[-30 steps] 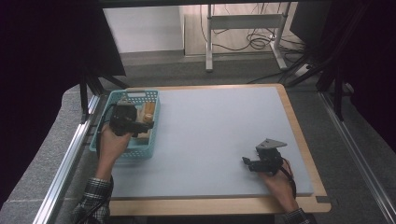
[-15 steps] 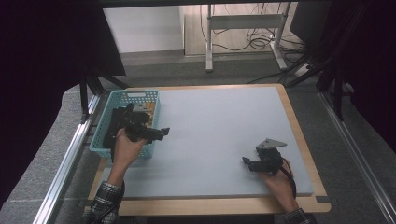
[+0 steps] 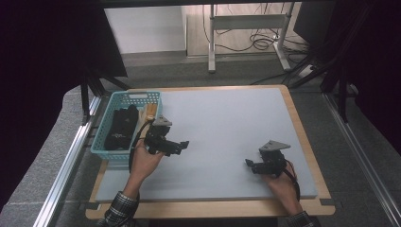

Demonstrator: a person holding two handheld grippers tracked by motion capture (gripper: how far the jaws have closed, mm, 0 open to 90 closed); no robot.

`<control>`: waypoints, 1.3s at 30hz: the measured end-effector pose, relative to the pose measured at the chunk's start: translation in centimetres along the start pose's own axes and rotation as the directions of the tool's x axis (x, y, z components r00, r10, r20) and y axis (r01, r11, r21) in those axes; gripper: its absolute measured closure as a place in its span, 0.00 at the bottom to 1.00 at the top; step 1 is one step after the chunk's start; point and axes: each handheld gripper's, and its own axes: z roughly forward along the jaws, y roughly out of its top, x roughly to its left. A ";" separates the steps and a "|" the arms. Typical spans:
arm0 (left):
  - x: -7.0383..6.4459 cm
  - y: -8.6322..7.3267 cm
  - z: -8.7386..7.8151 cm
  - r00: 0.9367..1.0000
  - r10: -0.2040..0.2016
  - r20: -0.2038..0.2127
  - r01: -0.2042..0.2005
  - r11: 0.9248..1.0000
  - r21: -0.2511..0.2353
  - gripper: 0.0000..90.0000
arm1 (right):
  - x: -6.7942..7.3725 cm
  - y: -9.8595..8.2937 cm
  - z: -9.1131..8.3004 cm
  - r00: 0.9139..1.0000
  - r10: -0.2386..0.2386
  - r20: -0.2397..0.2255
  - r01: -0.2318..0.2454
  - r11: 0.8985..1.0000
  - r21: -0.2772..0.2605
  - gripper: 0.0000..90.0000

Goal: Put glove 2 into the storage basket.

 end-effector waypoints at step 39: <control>-4.2 -6.5 7.1 0.995 0.102 -0.014 -0.099 0.988 0.121 0.00 | 0.0 0.0 0.0 1.000 0.000 0.000 0.000 1.000 -0.001 0.27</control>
